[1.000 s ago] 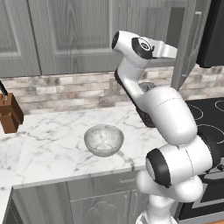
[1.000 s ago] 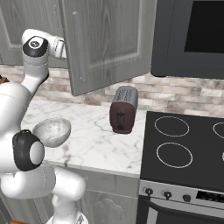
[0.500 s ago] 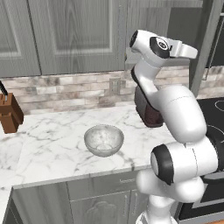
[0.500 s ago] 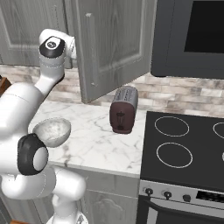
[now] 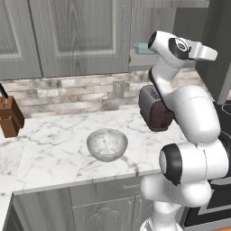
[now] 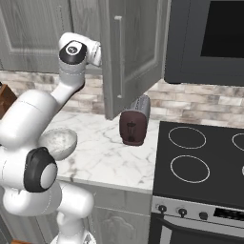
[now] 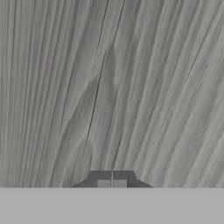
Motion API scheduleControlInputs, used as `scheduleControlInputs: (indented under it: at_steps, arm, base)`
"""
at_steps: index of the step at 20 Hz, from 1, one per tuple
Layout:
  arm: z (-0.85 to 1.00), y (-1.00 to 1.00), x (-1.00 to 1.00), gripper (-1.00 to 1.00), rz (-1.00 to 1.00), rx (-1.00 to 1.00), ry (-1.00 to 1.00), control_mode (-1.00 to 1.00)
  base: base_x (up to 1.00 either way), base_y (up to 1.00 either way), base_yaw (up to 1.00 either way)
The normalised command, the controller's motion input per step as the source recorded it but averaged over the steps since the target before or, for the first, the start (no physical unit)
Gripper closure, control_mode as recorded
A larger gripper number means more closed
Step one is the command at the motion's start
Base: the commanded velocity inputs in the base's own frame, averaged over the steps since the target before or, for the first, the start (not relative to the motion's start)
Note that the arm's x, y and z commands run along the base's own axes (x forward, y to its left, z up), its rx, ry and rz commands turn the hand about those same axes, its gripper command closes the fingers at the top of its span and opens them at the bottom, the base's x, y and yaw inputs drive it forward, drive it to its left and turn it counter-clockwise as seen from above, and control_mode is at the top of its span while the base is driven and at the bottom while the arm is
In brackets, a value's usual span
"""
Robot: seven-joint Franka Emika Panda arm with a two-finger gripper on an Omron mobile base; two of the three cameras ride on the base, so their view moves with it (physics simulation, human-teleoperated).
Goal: Open the cabinet. Pick the banana and apple from the cabinet and place them into the bowl. Then close the cabinet.
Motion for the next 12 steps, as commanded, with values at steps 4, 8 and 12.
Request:
scheduleControlInputs:
  at_steps: [4, 8, 12]
  arm:
    - [-0.1, -0.35, 0.0, 1.0, 0.0, 0.0, 0.0, -1.0]
    - [-0.12, -0.31, 0.0, 1.0, 0.0, 0.0, 0.0, -1.0]
    - [-0.12, -0.23, 0.0, 1.0, 0.0, 0.0, 0.0, -1.0]
  base:
    - [0.0, 0.0, 0.0]
    - [0.0, 0.0, 0.0]
    - [0.0, 0.0, 0.0]
